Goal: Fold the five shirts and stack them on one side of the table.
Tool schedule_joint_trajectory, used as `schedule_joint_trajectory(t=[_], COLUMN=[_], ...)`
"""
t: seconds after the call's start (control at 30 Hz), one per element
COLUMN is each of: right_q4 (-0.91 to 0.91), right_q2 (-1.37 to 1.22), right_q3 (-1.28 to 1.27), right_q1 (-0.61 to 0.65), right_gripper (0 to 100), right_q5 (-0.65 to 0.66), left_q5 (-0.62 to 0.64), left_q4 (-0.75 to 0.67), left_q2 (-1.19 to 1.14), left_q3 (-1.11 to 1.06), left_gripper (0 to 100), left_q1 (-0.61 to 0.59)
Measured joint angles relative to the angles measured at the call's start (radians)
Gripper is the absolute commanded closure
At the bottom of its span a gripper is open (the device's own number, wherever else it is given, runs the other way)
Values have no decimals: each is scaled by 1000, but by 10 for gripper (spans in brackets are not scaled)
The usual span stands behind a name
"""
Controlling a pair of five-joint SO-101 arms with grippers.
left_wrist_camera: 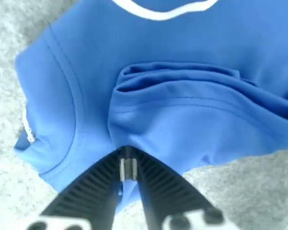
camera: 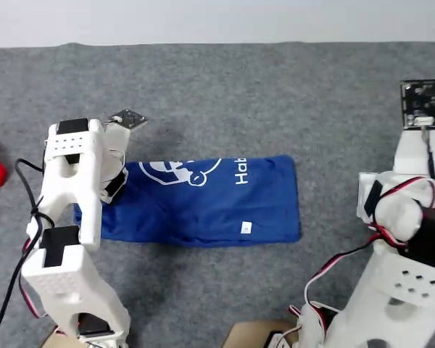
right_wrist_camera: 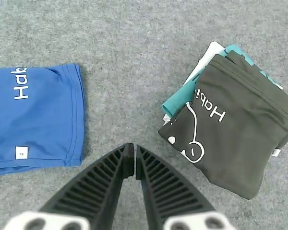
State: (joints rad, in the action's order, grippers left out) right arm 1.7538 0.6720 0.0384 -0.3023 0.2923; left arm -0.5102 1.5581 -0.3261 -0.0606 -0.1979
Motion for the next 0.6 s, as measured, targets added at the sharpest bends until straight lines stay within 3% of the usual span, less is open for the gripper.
schedule_joint_trajectory(t=[0.37,0.6], right_q4=[0,0], right_q2=[0,0], right_q3=[-58,-58], right_q1=[0,0], right_gripper=[981,981], right_q5=[0,-3], left_q5=[-35,-48], left_q4=[-20,-9], left_q2=[-72,-86], left_q3=[0,18], left_gripper=[996,996], left_q1=[-121,-130])
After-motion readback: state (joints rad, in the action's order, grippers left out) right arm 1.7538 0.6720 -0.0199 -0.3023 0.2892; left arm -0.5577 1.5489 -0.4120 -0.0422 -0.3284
